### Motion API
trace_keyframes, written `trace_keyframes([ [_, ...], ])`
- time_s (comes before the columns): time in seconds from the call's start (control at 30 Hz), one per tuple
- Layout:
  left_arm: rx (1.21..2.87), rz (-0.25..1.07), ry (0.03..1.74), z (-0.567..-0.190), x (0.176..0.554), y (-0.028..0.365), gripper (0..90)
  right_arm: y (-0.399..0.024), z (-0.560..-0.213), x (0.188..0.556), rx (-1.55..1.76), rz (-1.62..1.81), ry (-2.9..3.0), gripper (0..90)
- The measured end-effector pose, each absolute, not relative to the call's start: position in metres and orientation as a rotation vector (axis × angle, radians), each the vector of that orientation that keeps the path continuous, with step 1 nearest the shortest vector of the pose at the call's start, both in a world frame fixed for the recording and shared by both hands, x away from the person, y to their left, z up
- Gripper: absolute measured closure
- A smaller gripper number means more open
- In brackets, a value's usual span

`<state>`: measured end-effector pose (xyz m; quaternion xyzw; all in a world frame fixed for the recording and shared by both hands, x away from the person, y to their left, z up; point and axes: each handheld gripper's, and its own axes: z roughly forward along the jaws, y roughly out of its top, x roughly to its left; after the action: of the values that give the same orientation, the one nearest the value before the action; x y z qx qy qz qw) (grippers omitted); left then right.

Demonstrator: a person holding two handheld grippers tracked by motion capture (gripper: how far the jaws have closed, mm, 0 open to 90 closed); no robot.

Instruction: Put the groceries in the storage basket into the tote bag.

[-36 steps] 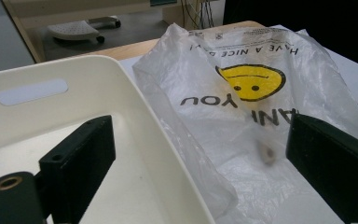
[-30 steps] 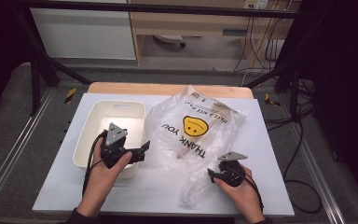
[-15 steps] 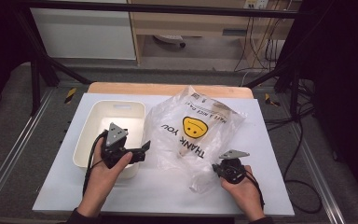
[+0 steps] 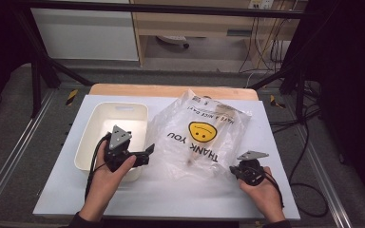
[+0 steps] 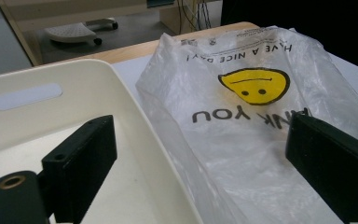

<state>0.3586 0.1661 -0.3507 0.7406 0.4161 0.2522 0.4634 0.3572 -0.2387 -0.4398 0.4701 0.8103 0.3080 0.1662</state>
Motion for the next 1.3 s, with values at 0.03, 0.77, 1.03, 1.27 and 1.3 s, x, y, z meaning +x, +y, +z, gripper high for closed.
trace_keyframes([
  [0.03,1.821,0.617,1.022,-0.351,0.358,0.165,8.7,-0.244,-0.440,0.358,1.340,0.876,2.300,90.0],
  [0.77,1.925,0.572,0.909,-0.366,0.335,0.114,9.3,-0.317,-0.446,0.372,1.472,0.849,2.161,90.0],
  [1.03,1.990,0.566,0.914,-0.388,0.331,0.099,9.3,-0.319,-0.447,0.372,1.481,0.858,2.152,90.0],
  [1.27,2.023,0.547,0.922,-0.407,0.325,0.092,9.4,-0.321,-0.448,0.372,1.487,0.865,2.144,90.0],
  [1.3,2.026,0.554,0.927,-0.410,0.325,0.092,9.4,-0.321,-0.448,0.372,1.485,0.862,2.144,90.0],
])
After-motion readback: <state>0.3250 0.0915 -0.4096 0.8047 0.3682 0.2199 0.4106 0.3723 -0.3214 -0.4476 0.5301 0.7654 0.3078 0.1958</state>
